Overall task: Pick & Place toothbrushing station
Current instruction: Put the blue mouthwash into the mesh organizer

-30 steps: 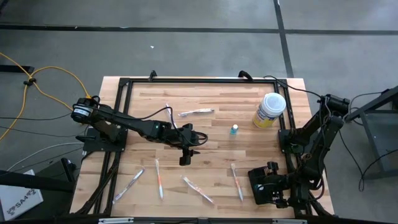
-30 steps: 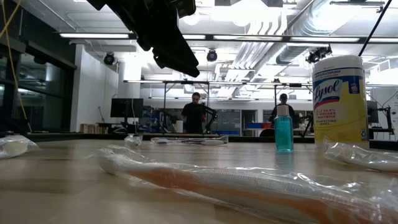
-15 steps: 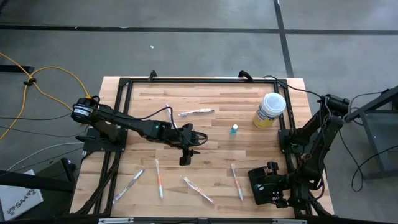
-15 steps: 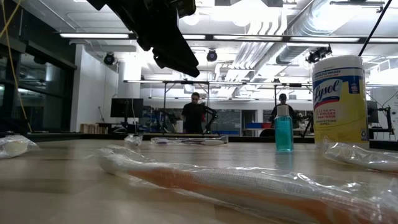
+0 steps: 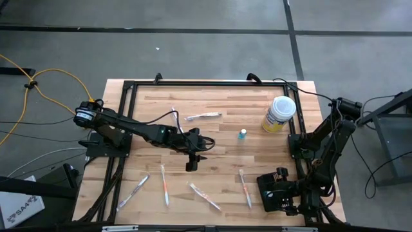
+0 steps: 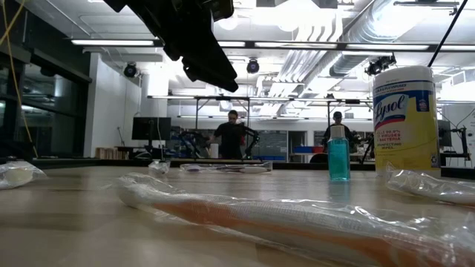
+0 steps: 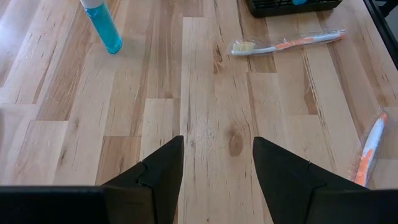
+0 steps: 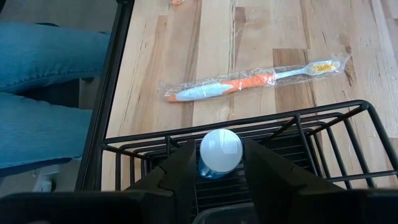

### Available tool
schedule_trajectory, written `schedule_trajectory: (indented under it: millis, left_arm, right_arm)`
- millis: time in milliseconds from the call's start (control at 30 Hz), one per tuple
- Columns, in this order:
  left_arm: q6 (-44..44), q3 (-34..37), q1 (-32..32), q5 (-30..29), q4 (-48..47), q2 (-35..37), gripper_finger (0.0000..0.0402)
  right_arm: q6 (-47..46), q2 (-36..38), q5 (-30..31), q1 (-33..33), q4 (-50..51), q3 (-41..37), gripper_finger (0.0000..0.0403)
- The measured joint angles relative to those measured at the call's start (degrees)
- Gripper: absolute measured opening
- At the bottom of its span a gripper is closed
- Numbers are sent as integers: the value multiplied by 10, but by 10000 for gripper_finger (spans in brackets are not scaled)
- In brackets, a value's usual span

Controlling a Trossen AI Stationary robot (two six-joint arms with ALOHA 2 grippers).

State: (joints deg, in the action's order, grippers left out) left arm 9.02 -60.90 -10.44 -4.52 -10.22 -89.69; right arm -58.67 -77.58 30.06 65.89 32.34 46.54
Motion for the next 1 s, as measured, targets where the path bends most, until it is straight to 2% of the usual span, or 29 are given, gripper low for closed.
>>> schedule_trajectory:
  millis: [400, 1000]
  left_arm:
    - [0, 0, 0, 0, 0, 0, 187]
    - [0, 0, 0, 0, 0, 0, 187]
  right_arm:
    - [4, 2, -3, 0, 0, 0, 123]
    - [32, 72, -2, 0, 0, 0, 123]
